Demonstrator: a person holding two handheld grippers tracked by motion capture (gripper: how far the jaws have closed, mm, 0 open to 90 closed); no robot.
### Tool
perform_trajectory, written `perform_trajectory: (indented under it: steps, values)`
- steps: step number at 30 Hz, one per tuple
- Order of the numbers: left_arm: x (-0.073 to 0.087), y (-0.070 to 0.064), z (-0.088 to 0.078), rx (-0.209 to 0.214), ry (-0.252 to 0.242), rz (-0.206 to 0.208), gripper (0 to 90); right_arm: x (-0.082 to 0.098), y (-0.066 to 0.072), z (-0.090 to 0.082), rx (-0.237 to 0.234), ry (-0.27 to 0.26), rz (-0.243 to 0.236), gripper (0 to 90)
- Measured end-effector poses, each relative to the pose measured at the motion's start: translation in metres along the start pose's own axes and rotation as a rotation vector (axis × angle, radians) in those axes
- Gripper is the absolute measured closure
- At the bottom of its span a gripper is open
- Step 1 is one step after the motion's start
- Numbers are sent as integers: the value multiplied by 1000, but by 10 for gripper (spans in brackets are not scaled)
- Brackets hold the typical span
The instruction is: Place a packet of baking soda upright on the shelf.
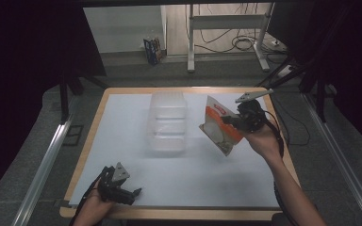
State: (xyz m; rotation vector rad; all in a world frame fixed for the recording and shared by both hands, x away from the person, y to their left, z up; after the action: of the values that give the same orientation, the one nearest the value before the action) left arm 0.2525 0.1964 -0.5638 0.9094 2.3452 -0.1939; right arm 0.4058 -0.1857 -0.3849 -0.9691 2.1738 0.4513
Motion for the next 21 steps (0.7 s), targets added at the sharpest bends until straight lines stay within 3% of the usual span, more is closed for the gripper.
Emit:
perform_trajectory:
  steps: [21]
  values:
    - [0,1,0,2,-1,-1,15,-54,18,31,-50,-2,-67,888]
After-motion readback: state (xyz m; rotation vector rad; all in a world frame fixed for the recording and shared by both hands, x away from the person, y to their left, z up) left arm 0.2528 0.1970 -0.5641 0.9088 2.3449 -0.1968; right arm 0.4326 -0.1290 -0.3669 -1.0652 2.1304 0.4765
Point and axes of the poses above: each handheld gripper's, and its own axes: z roughly forward along the jaws, x roughly out of its underside, y roughly to its left, the point moved 3 cm from there along z, roughly forward along the jaws, and after that the axes turned 3 degrees about y, right-handed, at the moved point
